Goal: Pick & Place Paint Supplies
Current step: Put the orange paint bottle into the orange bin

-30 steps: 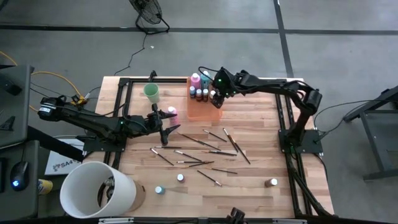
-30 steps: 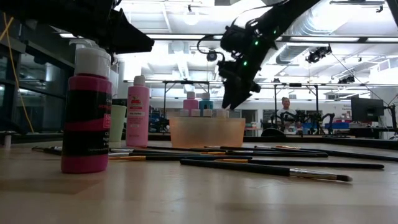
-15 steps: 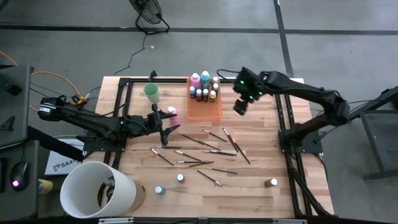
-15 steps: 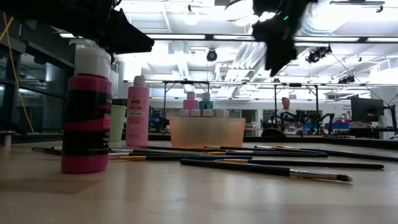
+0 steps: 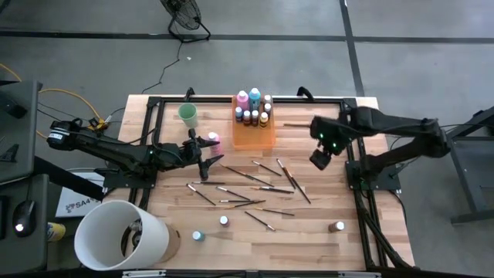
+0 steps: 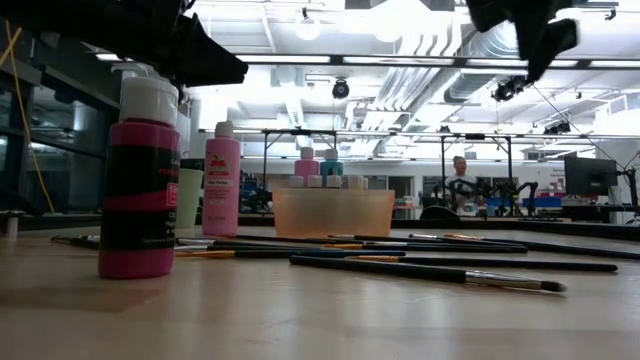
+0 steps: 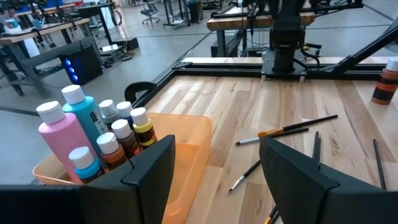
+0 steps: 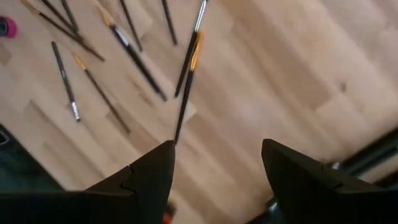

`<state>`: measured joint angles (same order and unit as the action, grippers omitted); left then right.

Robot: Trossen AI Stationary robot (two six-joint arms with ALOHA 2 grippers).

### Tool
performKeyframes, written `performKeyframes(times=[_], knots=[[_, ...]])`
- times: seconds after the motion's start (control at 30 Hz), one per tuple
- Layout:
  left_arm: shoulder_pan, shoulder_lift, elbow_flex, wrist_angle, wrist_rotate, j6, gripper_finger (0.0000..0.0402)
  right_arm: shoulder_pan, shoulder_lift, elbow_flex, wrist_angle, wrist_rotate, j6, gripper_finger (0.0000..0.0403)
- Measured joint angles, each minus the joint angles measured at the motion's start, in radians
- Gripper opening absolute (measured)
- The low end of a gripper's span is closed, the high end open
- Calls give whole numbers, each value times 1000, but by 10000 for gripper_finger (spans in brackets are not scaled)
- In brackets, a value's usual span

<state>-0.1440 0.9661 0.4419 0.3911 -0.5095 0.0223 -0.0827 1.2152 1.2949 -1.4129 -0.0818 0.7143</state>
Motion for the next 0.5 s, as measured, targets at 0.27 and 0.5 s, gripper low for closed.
performKeyframes(times=[0.27,0.5], knots=[[0,0,0,-6,7,0,228,272,2,-55,-96,-6,371,235],[0,0,0,-5,14,20,228,443,3,-217,41,-144,606,235]])
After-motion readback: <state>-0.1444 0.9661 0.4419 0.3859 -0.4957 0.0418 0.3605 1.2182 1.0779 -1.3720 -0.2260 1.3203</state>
